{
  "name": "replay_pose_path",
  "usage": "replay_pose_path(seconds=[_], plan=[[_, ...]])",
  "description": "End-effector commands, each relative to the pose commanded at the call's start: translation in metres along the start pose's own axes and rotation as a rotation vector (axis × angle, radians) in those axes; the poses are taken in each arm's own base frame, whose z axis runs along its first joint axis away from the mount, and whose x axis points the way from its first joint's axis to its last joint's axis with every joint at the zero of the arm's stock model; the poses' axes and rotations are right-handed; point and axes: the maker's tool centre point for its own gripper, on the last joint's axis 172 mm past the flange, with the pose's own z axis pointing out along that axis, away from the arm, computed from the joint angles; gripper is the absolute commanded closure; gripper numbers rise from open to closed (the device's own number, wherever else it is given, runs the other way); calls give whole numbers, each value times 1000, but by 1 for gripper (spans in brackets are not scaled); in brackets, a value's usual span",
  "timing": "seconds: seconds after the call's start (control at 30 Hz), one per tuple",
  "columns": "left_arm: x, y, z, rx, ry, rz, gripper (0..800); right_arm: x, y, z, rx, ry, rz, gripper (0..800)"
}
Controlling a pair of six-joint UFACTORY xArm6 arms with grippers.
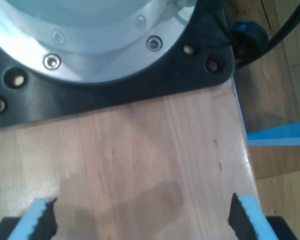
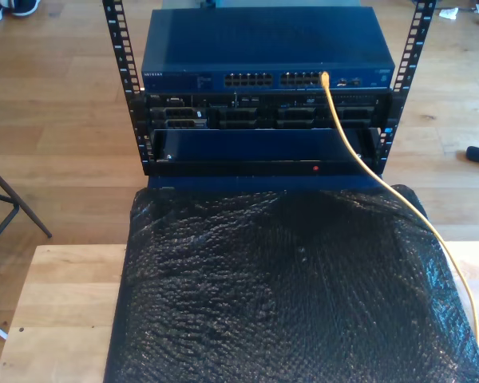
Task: Grab the cable and plug it in
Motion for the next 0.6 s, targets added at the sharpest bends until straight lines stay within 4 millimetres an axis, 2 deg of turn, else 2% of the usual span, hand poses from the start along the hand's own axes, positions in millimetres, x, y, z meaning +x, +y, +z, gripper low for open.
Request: replay_pose_path(seconds=[0.17, 0.5, 0.6], plan=[[0, 0, 0, 0, 0, 0, 0, 10, -11, 35, -26, 15, 11, 1], [0, 0, 0, 0, 0, 0, 0, -5, -8, 57, -44, -92, 19, 1], [0, 0, 0, 0, 0, 0, 0, -9, -6, 69, -48, -132, 18, 1]])
